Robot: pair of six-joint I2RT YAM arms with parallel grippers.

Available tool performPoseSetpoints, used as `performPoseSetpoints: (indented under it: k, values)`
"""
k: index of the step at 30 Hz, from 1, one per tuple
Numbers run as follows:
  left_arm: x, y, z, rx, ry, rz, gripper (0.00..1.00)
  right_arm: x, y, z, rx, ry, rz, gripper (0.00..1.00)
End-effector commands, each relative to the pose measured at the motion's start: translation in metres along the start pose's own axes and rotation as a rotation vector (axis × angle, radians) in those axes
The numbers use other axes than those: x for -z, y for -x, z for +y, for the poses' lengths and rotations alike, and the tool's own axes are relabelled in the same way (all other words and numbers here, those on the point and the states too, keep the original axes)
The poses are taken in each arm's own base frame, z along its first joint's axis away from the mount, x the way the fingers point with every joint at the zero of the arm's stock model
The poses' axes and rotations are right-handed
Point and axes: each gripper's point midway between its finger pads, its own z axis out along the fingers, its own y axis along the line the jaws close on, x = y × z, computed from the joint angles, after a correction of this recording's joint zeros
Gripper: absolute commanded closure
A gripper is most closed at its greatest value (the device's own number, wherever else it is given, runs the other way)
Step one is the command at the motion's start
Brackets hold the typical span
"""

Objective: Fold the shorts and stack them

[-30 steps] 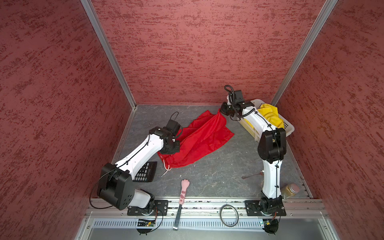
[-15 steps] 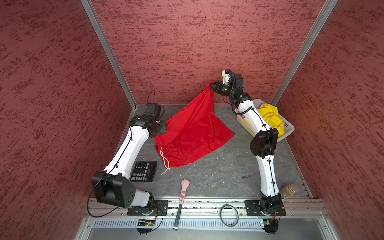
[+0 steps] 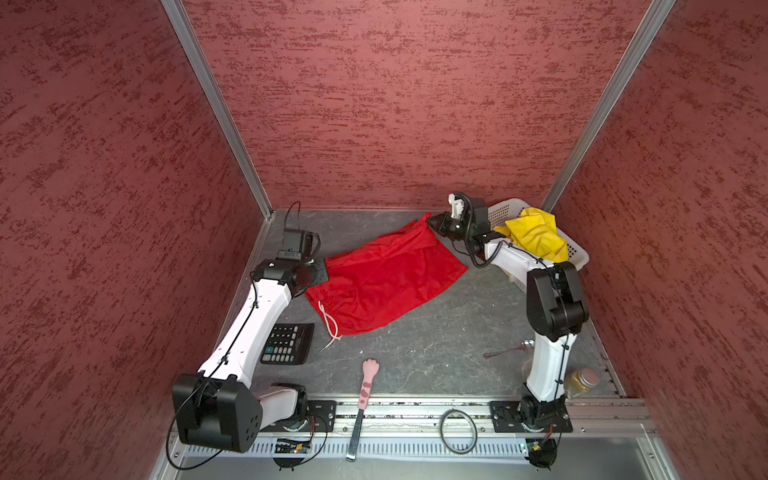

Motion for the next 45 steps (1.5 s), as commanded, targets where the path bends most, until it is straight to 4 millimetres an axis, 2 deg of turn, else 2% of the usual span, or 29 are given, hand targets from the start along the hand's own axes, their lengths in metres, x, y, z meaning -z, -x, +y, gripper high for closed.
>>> performPoseSetpoints:
  k: [1, 6, 11, 14, 18, 24, 26, 27, 29, 31, 33, 36, 38, 43, 44, 45]
  values:
    - [0.002, -0.018, -0.017, -0.009, -0.076, 0.041, 1.00, 0.034, 0.007, 0.010, -0.017, 0.042, -0.132, 1.00]
    - [-0.008, -0.056, -0.042, -0.072, -0.109, 0.146, 1.00, 0.062, -0.034, -0.047, -0.118, -0.109, -0.144, 1.00]
    - [-0.023, -0.096, -0.066, -0.134, -0.122, 0.257, 1.00, 0.092, -0.052, -0.115, -0.224, -0.348, -0.151, 1.00]
    - [-0.031, -0.116, -0.074, -0.160, -0.116, 0.310, 1.00, 0.107, -0.057, -0.149, -0.287, -0.438, -0.152, 1.00]
    - [-0.041, -0.147, -0.079, -0.202, -0.072, 0.376, 1.00, 0.114, -0.065, -0.177, -0.351, -0.489, -0.116, 1.00]
    - [-0.056, -0.185, -0.078, -0.261, 0.011, 0.454, 1.00, 0.115, -0.075, -0.206, -0.378, -0.575, -0.071, 1.00]
    - [-0.061, -0.193, -0.077, -0.285, 0.038, 0.470, 1.00, 0.115, -0.079, -0.211, -0.375, -0.585, -0.051, 1.00]
    - [-0.064, -0.198, -0.076, -0.295, 0.052, 0.485, 1.00, 0.116, -0.080, -0.211, -0.365, -0.593, -0.043, 0.97]
    - [-0.071, -0.204, -0.075, -0.295, 0.077, 0.501, 1.00, 0.121, -0.083, -0.213, -0.357, -0.610, -0.041, 0.82]
    - [-0.077, -0.208, -0.074, -0.289, 0.099, 0.508, 1.00, 0.128, -0.084, -0.213, -0.349, -0.626, -0.045, 0.58]
    - [-0.078, -0.209, -0.071, -0.289, 0.128, 0.502, 0.90, 0.133, -0.081, -0.209, -0.334, -0.636, -0.052, 0.47]
    - [-0.074, -0.205, -0.067, -0.292, 0.145, 0.486, 0.82, 0.138, -0.069, -0.192, -0.301, -0.613, -0.074, 0.43]
    - [-0.068, -0.199, -0.060, -0.301, 0.179, 0.467, 0.79, 0.142, -0.058, -0.177, -0.272, -0.593, -0.093, 0.42]
    - [-0.046, -0.163, -0.014, -0.240, 0.421, 0.391, 0.78, 0.140, -0.038, -0.134, -0.134, -0.568, -0.103, 0.42]
    - [-0.043, -0.156, -0.010, -0.222, 0.435, 0.377, 0.74, 0.136, -0.036, -0.125, -0.103, -0.560, -0.101, 0.42]
    - [-0.040, -0.148, -0.008, -0.201, 0.434, 0.360, 0.65, 0.131, -0.038, -0.116, -0.073, -0.555, -0.094, 0.42]
